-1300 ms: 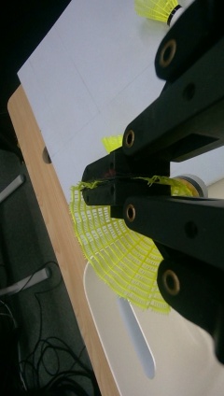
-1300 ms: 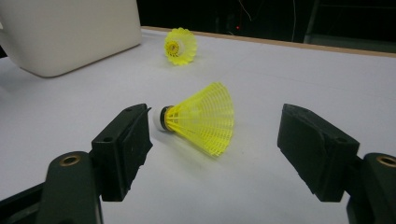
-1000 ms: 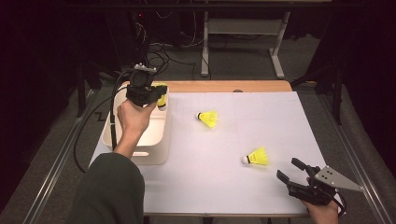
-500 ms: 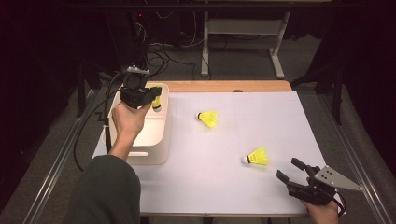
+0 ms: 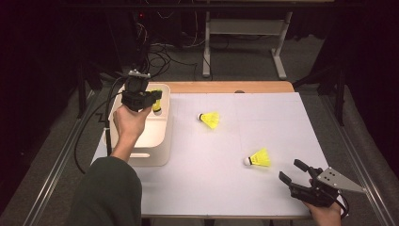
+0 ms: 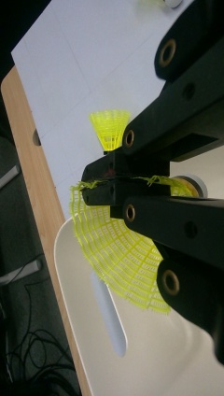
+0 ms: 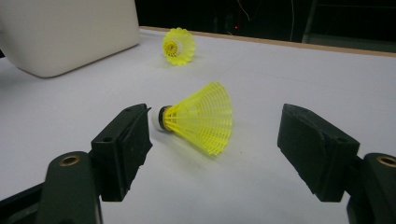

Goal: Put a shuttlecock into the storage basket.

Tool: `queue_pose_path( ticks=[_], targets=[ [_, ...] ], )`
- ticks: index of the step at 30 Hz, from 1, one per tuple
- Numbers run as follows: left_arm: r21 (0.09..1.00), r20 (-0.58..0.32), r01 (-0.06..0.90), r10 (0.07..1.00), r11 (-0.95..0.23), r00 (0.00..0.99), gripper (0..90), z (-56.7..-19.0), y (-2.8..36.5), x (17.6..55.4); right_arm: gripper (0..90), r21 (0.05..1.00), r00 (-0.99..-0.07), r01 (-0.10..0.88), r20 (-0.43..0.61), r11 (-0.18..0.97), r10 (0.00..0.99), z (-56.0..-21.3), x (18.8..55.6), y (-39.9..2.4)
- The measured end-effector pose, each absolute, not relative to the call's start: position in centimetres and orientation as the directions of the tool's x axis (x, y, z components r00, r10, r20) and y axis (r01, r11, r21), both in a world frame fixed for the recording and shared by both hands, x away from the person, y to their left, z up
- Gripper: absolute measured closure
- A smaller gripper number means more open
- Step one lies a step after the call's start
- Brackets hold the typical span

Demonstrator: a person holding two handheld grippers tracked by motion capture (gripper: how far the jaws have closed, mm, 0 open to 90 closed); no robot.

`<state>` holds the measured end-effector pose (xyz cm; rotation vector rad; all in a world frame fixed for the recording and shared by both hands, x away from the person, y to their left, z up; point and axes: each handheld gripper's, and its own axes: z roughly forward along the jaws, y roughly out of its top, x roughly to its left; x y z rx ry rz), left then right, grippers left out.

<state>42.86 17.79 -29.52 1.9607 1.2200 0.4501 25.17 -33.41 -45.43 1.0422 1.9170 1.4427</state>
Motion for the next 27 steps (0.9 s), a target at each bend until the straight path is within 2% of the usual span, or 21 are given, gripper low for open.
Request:
queue_pose_path(
  ticks=[27],
  targets=[
    [0.676,-0.151,0.7,0.886,-0.232,0.439,89.1,-32.3,18.0,45.5,26.0,0.955,-0.57,0.265,0.044,0.132,0.82,-45.4,25.2,-33.5]
  ],
)
